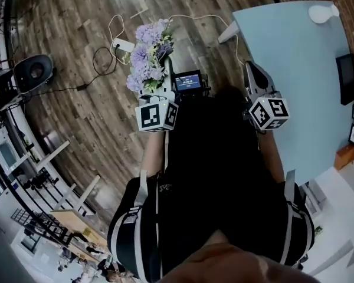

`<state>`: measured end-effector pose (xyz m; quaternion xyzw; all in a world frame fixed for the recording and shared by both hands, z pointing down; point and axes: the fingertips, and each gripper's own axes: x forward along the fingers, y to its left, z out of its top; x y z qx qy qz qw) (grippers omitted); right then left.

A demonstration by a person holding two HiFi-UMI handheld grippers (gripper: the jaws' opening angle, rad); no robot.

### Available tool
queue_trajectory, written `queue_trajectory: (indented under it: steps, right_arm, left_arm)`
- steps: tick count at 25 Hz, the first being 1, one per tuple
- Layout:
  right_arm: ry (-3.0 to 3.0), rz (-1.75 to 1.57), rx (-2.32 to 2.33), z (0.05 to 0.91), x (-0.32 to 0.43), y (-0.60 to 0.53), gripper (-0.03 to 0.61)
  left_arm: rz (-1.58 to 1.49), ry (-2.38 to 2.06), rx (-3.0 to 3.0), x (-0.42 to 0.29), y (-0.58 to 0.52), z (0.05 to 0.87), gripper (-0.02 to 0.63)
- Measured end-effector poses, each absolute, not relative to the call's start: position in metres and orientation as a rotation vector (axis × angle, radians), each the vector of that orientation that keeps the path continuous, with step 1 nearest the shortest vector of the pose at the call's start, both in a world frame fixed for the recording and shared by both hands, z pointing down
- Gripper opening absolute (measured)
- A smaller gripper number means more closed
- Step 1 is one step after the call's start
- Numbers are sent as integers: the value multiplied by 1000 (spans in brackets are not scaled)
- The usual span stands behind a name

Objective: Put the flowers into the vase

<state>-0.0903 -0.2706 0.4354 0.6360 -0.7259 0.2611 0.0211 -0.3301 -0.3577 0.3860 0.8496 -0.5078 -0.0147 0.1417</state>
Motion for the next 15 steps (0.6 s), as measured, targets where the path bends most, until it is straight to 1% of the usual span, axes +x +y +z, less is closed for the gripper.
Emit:
queue_trajectory:
  steps: [5, 10, 15]
  right_arm:
    - [-2148, 852, 2034, 444, -92, -281, 18]
    - [-2134, 891, 2074, 452, -79, -319, 18]
    - [-2204, 915, 2090, 463, -62, -364, 18]
  left_arm:
    - [-31, -1377, 2473, -328, -394, 396, 202]
    - [6, -1336, 2497, -307, -436, 398, 202]
    - [-87, -1419, 2507, -293, -475, 367, 202]
